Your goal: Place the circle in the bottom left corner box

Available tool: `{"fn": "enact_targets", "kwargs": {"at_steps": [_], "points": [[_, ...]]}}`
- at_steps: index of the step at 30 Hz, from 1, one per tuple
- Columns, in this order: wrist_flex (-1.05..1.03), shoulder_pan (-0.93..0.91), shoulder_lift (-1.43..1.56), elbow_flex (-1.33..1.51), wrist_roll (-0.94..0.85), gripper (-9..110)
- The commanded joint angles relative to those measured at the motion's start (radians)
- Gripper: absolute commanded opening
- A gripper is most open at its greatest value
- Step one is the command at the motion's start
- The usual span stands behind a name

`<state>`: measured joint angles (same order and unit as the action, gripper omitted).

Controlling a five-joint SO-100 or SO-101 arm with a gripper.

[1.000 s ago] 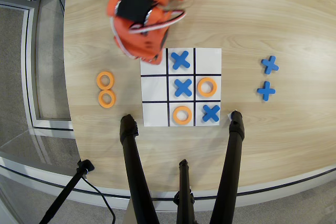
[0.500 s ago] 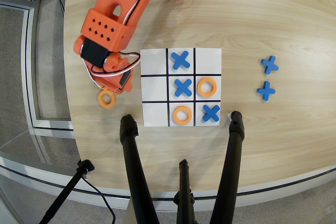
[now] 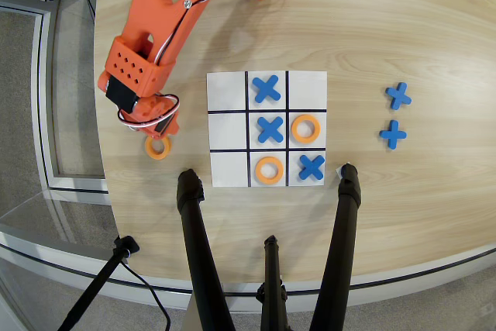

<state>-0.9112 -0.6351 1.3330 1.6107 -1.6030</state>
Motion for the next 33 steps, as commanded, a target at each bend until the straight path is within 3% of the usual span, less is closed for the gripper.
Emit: {"fn": "enact_targets", "kwargs": {"at_steps": [1, 33], "points": [[0.017, -0.014, -0.009, -0.055, -0.006, 19], [0.086, -0.052, -0.138, -0.061, -0.057, 19]]}}
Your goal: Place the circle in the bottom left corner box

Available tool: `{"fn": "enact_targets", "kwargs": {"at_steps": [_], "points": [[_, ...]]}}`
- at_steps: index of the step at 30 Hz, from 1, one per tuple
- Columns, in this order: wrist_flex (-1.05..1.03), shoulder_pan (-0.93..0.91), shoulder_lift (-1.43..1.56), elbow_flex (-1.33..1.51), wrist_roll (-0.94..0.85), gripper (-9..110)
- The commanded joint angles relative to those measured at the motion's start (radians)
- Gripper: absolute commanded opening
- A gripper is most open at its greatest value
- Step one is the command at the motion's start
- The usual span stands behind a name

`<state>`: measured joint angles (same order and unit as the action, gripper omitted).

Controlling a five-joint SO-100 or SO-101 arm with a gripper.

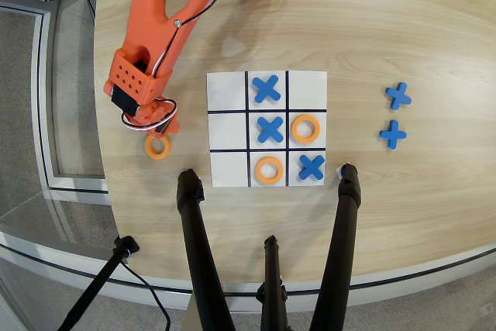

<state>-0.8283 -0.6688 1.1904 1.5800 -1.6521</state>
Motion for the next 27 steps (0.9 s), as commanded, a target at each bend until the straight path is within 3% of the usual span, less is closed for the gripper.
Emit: {"fn": "enact_targets", "kwargs": {"at_steps": [1, 21, 27], "points": [[-0.002, -0.023, 0.003, -0.028, -0.011, 19], [-0.295, -0.196, 0.049, -0.011, -0.219, 19], [-0.285, -0.224, 0.029, 0.005, -0.247, 11]]}}
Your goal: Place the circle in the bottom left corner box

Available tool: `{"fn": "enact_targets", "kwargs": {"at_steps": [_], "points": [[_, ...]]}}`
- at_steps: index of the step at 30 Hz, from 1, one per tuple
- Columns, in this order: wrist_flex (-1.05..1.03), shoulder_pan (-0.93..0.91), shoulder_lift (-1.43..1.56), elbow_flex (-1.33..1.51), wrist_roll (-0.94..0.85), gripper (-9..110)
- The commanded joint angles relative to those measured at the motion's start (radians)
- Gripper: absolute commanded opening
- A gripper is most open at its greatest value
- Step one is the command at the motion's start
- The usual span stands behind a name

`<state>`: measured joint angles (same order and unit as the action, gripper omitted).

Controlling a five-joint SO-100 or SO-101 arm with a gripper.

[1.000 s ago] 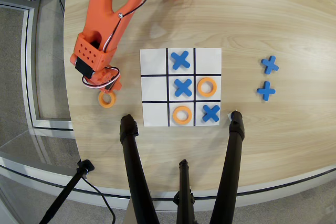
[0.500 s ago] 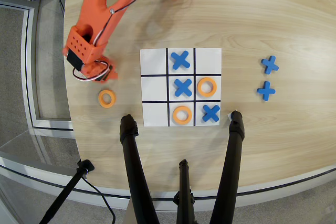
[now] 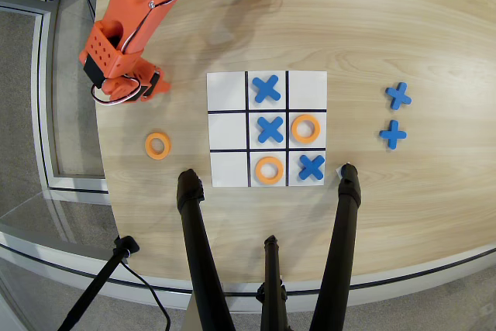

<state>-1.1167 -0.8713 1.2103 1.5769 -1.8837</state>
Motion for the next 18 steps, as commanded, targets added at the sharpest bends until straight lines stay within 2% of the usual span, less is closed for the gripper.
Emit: {"fn": "enact_targets", "kwargs": {"at_steps": [1, 6, 18], "points": [[0.014, -0.026, 0.009, 0.020, -0.020, 9], [0.117, -0.041, 0.025, 0.127, -0.055, 0], [0.133, -0.018, 0.109, 0.158, -0.032, 0]]}}
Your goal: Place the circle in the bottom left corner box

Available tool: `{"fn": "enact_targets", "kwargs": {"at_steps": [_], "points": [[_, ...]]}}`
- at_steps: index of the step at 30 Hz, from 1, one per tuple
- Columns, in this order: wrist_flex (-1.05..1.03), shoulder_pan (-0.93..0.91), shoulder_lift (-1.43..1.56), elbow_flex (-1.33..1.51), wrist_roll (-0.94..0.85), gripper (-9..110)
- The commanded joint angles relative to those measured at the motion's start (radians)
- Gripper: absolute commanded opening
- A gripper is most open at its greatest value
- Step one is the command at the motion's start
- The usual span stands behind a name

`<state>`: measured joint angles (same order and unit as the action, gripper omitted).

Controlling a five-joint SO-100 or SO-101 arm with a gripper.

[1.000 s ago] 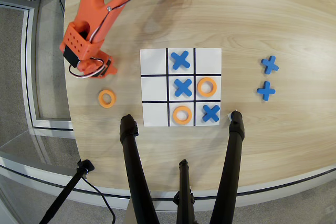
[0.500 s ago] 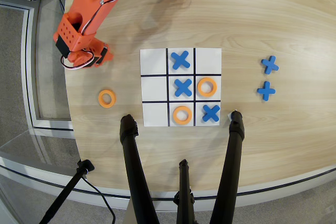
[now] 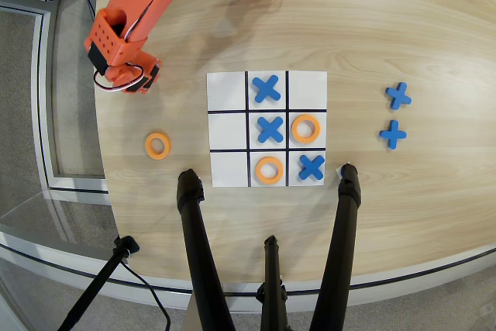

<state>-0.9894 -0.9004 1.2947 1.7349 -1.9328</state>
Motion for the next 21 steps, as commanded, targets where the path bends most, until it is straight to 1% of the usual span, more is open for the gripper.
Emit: {"fn": "enact_targets", "kwargs": {"at_steps": [1, 6, 10, 13, 17, 21], "points": [[0.009, 0.018, 0.028, -0.002, 0.026, 0], [-0.012, 0.060, 0.091, -0.014, 0.081, 0], [-0.072, 0.117, 0.179, -0.058, 0.169, 0], [-0.074, 0.181, 0.253, -0.057, 0.242, 0], [-0.133, 0.275, 0.379, -0.002, 0.291, 0], [-0.206, 0.399, 0.580, 0.126, 0.333, 0]]}}
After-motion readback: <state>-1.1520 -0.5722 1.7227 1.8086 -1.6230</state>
